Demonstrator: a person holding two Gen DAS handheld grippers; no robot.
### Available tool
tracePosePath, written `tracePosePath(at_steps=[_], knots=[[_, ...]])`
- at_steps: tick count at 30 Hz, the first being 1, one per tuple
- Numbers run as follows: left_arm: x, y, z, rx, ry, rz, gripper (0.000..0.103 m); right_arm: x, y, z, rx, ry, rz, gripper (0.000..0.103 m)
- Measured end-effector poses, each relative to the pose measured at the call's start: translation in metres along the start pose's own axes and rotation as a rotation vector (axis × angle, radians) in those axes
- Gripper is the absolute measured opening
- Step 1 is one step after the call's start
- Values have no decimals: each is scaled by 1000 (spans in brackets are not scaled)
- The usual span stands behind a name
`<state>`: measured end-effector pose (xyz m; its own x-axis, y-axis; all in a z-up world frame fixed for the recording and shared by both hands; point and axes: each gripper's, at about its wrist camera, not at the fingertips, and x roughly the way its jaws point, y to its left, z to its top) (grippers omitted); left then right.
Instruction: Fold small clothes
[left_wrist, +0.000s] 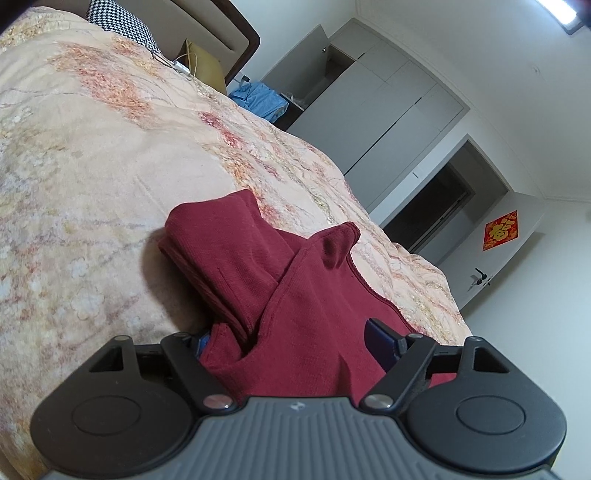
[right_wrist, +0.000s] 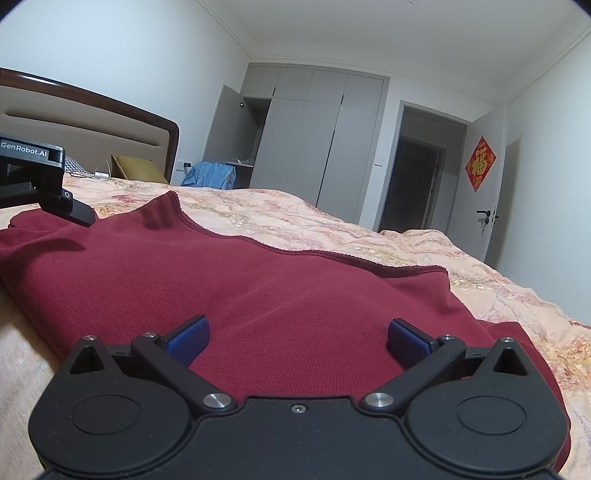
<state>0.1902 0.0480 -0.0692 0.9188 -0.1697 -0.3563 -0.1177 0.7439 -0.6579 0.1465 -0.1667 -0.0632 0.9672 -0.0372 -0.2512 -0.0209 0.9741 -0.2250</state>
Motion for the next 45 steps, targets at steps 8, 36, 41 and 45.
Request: tracePosePath(at_steps=[8, 36, 41, 45], knots=[[0, 0, 1, -10, -19, 95, 50, 0, 0, 0, -1, -1, 0, 103], [-14, -190, -23, 628, -64, -126, 20, -106, -112, -16, 92, 100, -121, 103], [-16, -240, -76, 786, 74, -305, 19, -124, -139, -33, 124, 134, -212, 103], [-7, -259, -122, 941, 242, -347, 20, -133, -153, -47, 153, 195, -266, 103]])
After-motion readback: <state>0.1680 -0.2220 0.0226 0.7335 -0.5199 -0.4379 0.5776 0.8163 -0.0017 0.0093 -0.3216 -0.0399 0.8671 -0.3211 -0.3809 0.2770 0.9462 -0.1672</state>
